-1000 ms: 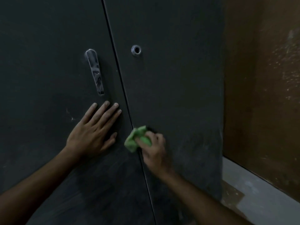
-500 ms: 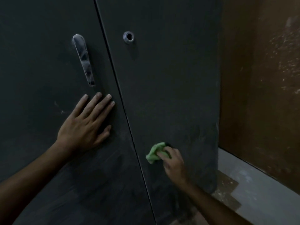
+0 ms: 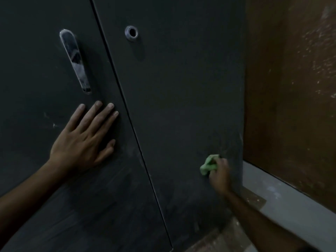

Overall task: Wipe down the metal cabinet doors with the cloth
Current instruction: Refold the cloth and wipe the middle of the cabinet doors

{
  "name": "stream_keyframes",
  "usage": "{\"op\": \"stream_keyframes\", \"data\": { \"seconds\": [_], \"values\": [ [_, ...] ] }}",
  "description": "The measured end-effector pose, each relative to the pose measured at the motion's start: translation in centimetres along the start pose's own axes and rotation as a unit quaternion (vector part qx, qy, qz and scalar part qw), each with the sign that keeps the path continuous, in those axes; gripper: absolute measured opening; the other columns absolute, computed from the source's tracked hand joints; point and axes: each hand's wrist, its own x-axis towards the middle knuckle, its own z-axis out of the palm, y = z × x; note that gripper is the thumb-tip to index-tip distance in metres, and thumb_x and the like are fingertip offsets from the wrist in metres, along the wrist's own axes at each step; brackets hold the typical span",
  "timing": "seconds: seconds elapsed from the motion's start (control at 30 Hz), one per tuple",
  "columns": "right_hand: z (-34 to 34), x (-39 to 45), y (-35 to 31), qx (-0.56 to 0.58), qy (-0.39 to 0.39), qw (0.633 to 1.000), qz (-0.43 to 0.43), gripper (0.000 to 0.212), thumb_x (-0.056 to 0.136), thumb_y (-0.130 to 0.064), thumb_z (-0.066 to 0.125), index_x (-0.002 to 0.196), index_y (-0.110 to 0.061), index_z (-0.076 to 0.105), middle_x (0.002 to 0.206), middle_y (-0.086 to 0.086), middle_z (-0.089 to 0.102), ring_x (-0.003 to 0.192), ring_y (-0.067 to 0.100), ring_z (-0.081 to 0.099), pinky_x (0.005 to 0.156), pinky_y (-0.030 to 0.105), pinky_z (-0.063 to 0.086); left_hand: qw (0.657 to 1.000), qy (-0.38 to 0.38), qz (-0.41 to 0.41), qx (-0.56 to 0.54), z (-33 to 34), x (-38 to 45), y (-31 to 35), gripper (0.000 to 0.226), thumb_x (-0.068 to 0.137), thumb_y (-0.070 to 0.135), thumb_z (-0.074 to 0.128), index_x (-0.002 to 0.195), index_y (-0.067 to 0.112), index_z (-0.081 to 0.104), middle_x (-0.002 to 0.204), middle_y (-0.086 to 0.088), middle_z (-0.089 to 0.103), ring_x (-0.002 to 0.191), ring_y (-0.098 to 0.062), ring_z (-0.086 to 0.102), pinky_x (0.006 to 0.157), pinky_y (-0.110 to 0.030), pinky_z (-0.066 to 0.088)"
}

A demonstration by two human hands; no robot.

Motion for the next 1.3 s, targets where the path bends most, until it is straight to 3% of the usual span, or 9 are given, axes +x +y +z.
{"op": "stream_keyframes", "data": {
  "seconds": [0.07,0.17,0.33,0.5,0.7,0.93,1.13,1.23,1.3],
  "values": [
    [-2.7,6.0,-0.2,0.021,0.058,0.99,0.125,0.039,0.083,0.002,0.056,0.121,-0.003,0.061,0.119,0.024,0.058,0.112,0.043,0.057,0.091,0.041,0.045,1.0,0.002,-0.001,0.0,0.0,0.1,0.0,0.074,0.103,0.05,0.04,0.163,0.008,0.03,0.171,-0.014,0.025,0.159,-0.033,0.022,0.128,-0.057,0.02],
    [-1.4,7.6,-5.9,0.077,0.196,0.976,0.06,0.043,0.084,0.001,0.055,0.127,-0.004,0.06,0.125,0.022,0.052,0.115,0.037,0.053,0.101,0.04,0.04,1.0,-0.003,-0.008,0.004,0.1,0.0,0.0,0.074,0.103,0.05,0.041,0.163,0.008,0.031,0.171,-0.013,0.026,0.159,-0.033,0.022,0.128,-0.057,0.019],
    [4.6,-2.4,-4.7,0.091,0.141,0.986,-0.016,0.044,0.09,-0.014,0.05,0.132,-0.002,0.056,0.127,0.022,0.048,0.109,0.034,0.051,0.096,0.038,0.04,1.0,-0.007,-0.002,0.012,0.0,0.2,-0.1,0.074,0.103,0.049,0.043,0.163,0.009,0.031,0.171,-0.012,0.026,0.159,-0.032,0.021,0.129,-0.055,0.017],
    [-1.2,10.5,-0.1,0.132,0.217,0.937,0.239,0.057,0.097,-0.006,0.046,0.153,-0.003,0.037,0.148,0.034,0.037,0.132,0.047,0.042,0.113,0.041,0.029,1.0,-0.008,0.0,0.02,0.1,0.1,-0.1,0.075,0.101,0.05,0.045,0.163,0.009,0.031,0.171,-0.012,0.025,0.16,-0.032,0.021,0.129,-0.056,0.018],
    [5.3,2.5,-3.5,0.117,0.22,0.968,0.032,0.051,0.104,-0.029,0.043,0.139,0.006,0.054,0.137,0.029,0.044,0.117,0.036,0.046,0.102,0.04,0.04,1.0,-0.007,-0.003,0.016,0.0,0.2,0.0,0.075,0.102,0.049,0.044,0.163,0.008,0.031,0.171,-0.012,0.026,0.159,-0.033,0.023,0.128,-0.057,0.02],
    [-1.5,12.0,0.5,0.134,0.214,0.924,0.288,0.016,0.106,-0.018,0.043,0.098,-0.021,0.057,0.112,0.012,0.049,0.103,0.023,0.05,0.093,0.028,0.042,1.0,0.0,-0.001,0.012,0.1,0.2,-0.1,0.074,0.102,0.049,0.045,0.162,0.008,0.032,0.171,-0.013,0.027,0.159,-0.033,0.024,0.127,-0.058,0.023],
    [4.4,2.8,-5.7,0.159,0.224,0.961,0.03,0.053,0.103,-0.029,0.042,0.137,0.01,0.056,0.139,0.035,0.046,0.123,0.036,0.044,0.107,0.039,0.037,1.0,0.014,0.002,0.006,0.1,0.1,0.0,0.074,0.101,0.048,0.049,0.161,0.007,0.035,0.169,-0.015,0.03,0.157,-0.035,0.027,0.124,-0.061,0.027],
    [3.7,3.3,-0.1,0.142,0.196,0.961,0.131,0.053,0.098,-0.028,0.036,0.126,0.011,0.058,0.126,0.034,0.051,0.111,0.043,0.052,0.099,0.042,0.04,1.0,0.013,-0.004,0.005,0.2,0.0,0.0,0.075,0.101,0.048,0.049,0.161,0.007,0.034,0.169,-0.014,0.03,0.158,-0.035,0.026,0.124,-0.061,0.027],
    [1.1,9.3,1.9,0.212,0.281,0.893,0.281,0.042,0.097,-0.023,0.036,0.109,0.009,0.059,0.106,0.028,0.056,0.097,0.041,0.057,0.09,0.041,0.04,1.0,0.009,-0.002,0.003,0.2,0.1,0.0,0.075,0.101,0.048,0.049,0.162,0.008,0.033,0.17,-0.014,0.029,0.158,-0.034,0.026,0.124,-0.061,0.027]
  ]
}}
